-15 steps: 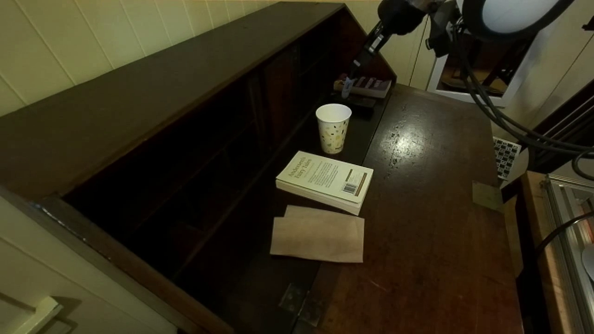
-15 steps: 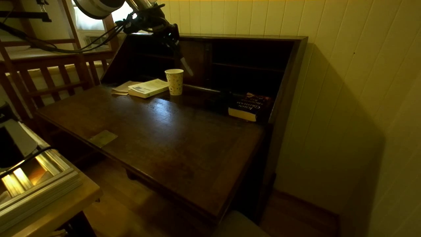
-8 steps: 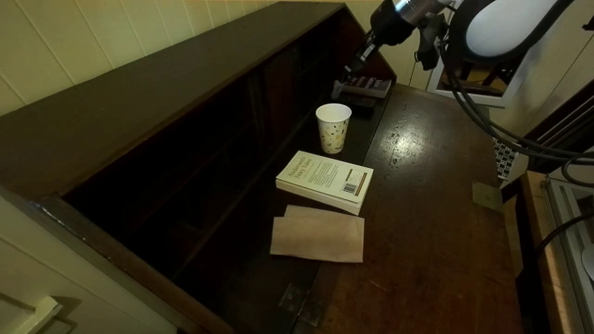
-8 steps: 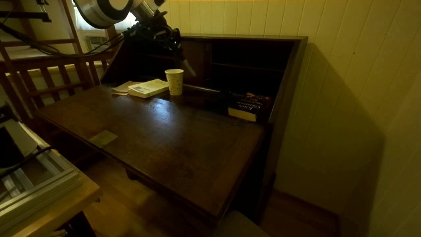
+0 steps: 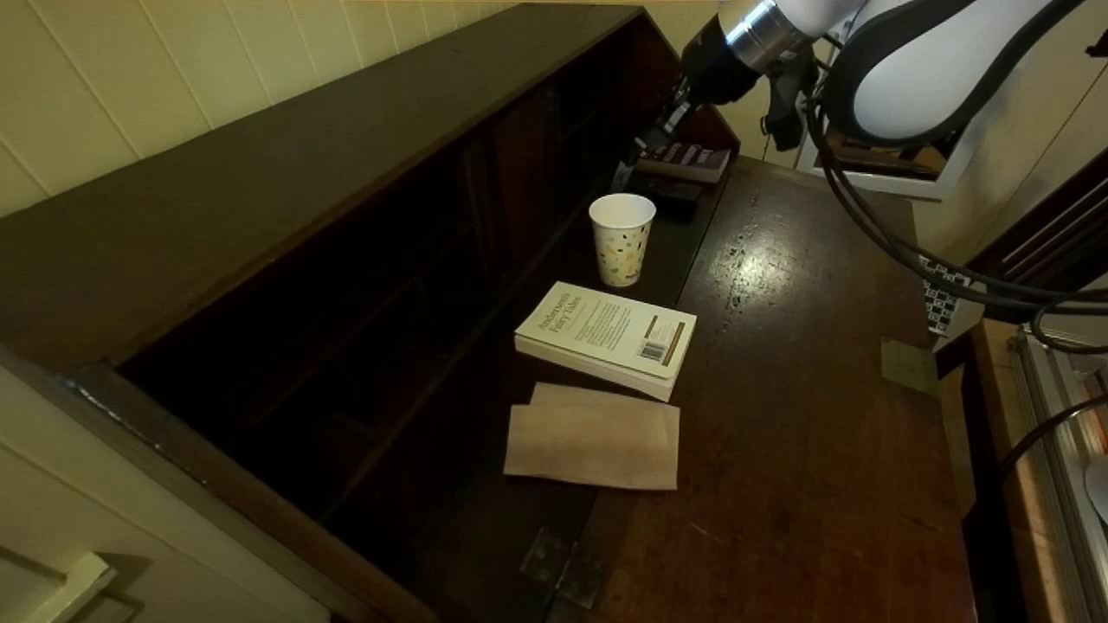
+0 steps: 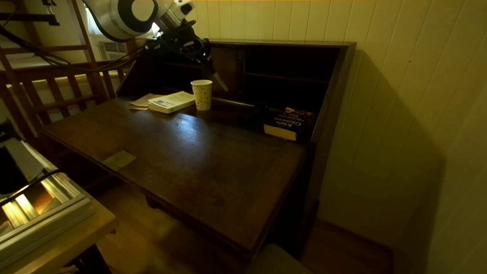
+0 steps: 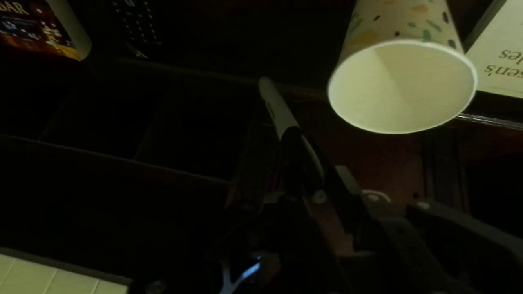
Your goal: Take the marker out of the coffee cup.
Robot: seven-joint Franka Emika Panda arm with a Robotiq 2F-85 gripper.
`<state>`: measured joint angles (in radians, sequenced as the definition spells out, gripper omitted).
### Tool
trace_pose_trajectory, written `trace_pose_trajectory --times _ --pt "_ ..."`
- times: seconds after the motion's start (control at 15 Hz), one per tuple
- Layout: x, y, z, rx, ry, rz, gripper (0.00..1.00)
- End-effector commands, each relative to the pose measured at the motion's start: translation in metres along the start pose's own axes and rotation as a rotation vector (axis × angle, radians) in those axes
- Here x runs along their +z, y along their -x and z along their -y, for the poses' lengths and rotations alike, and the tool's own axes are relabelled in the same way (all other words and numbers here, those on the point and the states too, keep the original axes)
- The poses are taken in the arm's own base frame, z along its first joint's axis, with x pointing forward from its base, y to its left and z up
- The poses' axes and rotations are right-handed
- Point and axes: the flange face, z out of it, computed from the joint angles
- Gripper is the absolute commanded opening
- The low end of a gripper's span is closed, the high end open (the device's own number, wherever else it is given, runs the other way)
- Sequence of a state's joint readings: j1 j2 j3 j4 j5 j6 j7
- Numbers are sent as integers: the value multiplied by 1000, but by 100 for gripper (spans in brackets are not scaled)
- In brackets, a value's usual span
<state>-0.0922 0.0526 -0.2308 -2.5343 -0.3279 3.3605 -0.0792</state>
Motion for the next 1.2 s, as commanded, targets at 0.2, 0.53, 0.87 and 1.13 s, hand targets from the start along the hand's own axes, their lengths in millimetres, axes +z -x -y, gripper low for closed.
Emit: trace_pose_trajectory --times 0.2,0.53,0.87,1.13 --pt "16 3 -40 -2 42 -59 6" --pt "35 14 -55 -6 9 -108 6" --pt "51 22 -82 -9 -5 -134 6" --pt "64 23 -91 -29 -26 -154 6"
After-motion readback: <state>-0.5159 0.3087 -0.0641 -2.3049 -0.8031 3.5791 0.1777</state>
